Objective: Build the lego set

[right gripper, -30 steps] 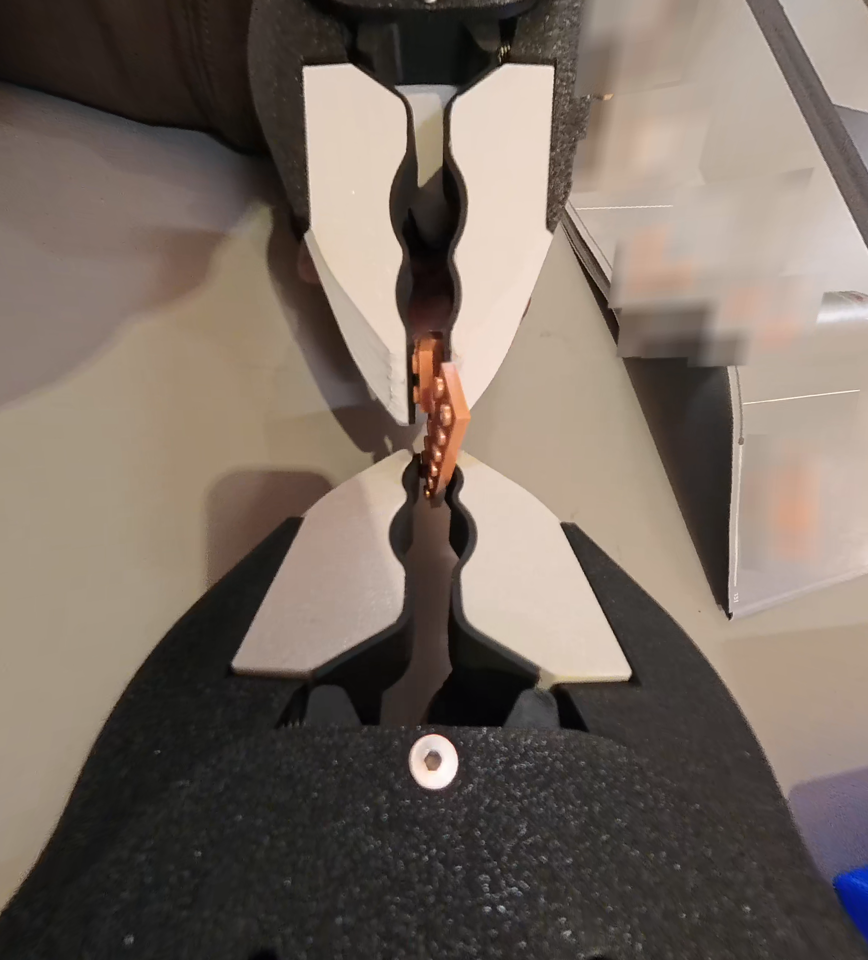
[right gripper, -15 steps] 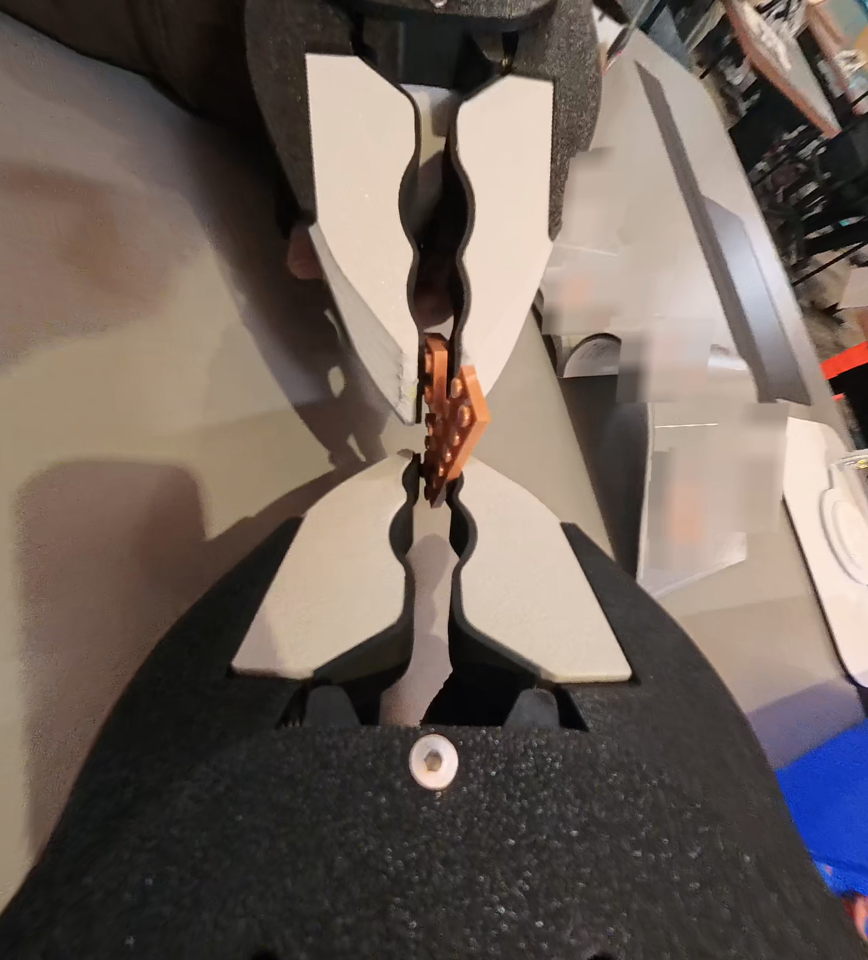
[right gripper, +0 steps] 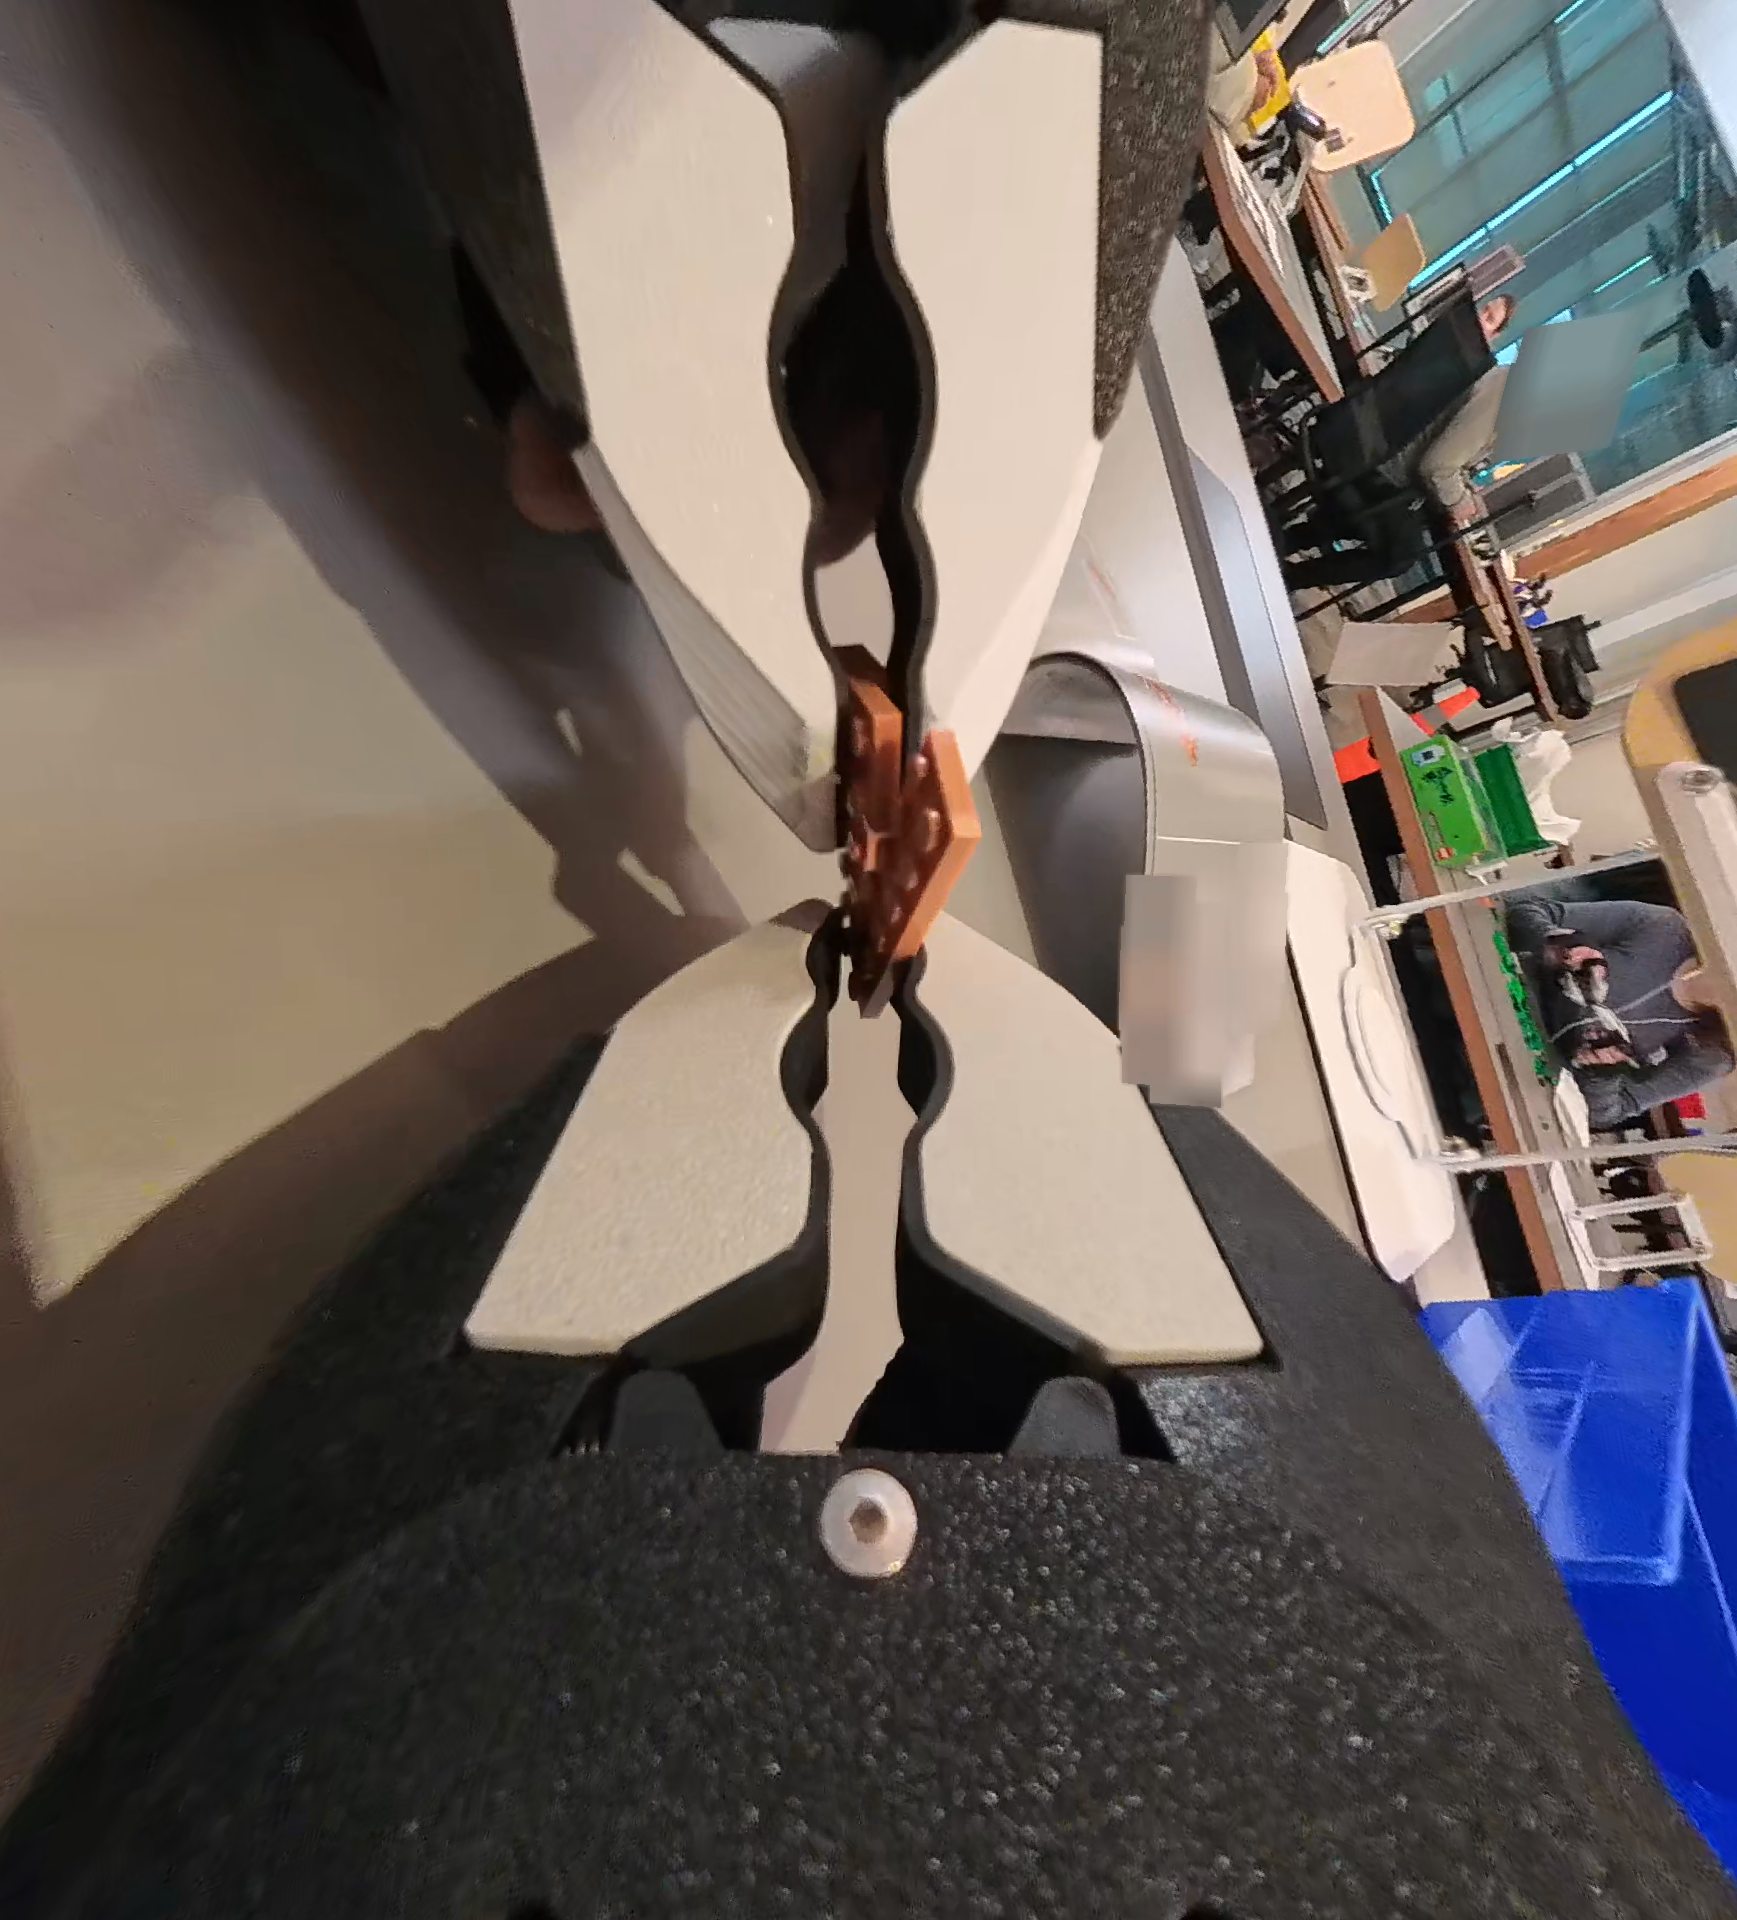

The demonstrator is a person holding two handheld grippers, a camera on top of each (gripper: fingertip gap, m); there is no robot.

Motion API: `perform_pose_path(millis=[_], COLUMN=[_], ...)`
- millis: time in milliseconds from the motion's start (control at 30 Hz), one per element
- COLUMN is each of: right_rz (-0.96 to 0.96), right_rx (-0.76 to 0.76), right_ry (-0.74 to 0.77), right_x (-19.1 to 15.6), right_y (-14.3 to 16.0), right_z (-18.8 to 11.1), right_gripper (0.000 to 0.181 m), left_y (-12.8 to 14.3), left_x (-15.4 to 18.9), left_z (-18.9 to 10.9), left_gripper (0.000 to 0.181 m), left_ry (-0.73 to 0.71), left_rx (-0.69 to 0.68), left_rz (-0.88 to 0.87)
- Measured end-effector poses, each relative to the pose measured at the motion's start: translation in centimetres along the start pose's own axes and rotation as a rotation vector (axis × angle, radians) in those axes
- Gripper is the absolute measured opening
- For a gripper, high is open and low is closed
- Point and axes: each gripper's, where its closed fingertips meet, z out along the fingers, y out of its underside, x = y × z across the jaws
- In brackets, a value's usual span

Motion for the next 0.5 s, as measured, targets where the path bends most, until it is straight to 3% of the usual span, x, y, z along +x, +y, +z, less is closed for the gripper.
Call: perform_pose_path(millis=[500], right_rz=[-0.106], right_rx=[-0.037], right_ry=[0.06], right_x=[0.29], right_y=[0.26], right_z=[0.09], right_gripper=[0.008], left_y=[-0.15], left_x=[0.04], left_z=[0.13], left_gripper=[0.008], left_ry=[-0.024], left_rx=[-0.004], left_rz=[0.054])
